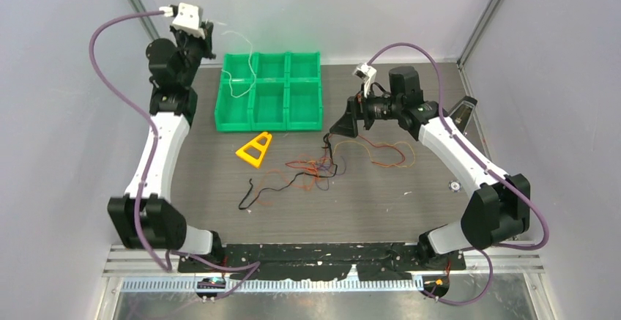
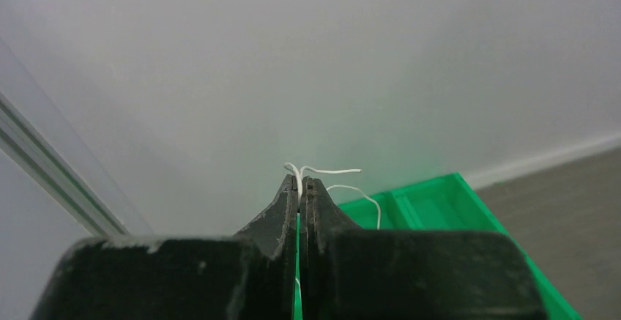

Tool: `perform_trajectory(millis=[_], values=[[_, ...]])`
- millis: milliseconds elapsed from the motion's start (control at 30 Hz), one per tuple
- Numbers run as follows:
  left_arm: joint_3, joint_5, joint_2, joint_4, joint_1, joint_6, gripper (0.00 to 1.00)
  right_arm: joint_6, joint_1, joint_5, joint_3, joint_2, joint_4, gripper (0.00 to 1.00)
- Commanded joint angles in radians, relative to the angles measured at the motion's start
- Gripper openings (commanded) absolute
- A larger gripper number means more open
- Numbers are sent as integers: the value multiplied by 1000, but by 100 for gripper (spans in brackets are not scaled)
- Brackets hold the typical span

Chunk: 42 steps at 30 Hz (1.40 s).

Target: Untangle the cables

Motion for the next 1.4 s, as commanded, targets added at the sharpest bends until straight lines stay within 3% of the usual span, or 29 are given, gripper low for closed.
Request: perform_trajectory(millis=[0,133,267,367,533,733,867,1000,1167,1333,1367], values=[[-161,125,-205,-126,5,-25,0,54,-3,-37,-18,-81,75,95],[-229,76,-288,-399,5,-31,0,67,-3,-37,-37,-116,83,95],[-245,-107,-261,-525,6,9,0,75,-3,-37,-63,-138,99,95],[-101,-181,-91,-625,55,-4,0,87,-3,-43,-78,-131,110,95],[104,-95,177,-689,101,1,0,72,-3,-37,-87,-117,102,95],[406,-151,476,-778,105,12,0,18,-3,-23,-87,-87,49,95],[531,-40,598,-800,111,-11,0,-5,-3,-23,-65,-50,16,95],[421,8,574,-749,103,-18,0,-33,-3,-17,-58,-35,-4,95],[205,18,497,-663,73,84,0,-44,-3,-19,-64,-25,-7,95],[199,10,536,-716,55,130,0,-40,-2,-30,-58,-6,-6,95],[213,16,546,-732,52,138,7,-38,-2,-32,-55,-4,-7,95]])
